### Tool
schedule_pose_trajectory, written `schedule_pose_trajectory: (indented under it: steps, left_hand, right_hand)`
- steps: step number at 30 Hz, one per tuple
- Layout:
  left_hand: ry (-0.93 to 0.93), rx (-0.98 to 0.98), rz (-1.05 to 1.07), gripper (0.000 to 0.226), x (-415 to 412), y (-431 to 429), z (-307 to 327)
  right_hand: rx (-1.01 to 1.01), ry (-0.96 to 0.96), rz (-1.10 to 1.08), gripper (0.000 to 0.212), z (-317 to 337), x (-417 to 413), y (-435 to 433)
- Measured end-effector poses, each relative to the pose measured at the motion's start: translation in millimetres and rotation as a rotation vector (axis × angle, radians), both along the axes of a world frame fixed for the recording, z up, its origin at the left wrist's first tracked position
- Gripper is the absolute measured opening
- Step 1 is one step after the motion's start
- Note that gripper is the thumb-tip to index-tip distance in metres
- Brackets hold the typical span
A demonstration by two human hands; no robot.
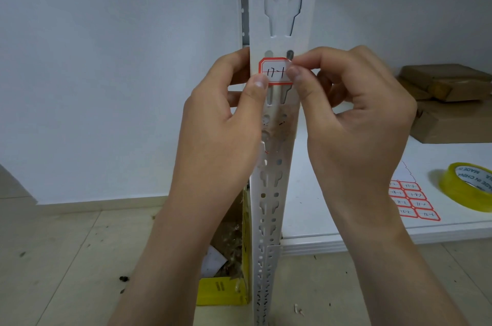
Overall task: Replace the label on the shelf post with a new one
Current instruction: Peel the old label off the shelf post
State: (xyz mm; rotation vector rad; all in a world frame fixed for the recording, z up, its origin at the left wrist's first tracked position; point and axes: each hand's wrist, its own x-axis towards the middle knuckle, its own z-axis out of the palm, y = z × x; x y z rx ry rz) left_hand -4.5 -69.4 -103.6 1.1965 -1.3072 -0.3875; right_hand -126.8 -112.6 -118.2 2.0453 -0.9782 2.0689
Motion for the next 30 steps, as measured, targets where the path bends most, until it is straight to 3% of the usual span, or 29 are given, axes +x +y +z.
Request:
schedule_pose_trajectory:
  steps: [30]
  left_hand:
    - [-0.019,-0.027,0.002,0.032,1.3,-1.8,-0.9]
  right_hand:
    - [0.016,-0.001,0.026,0.011,-3.8,4.1,0.2]
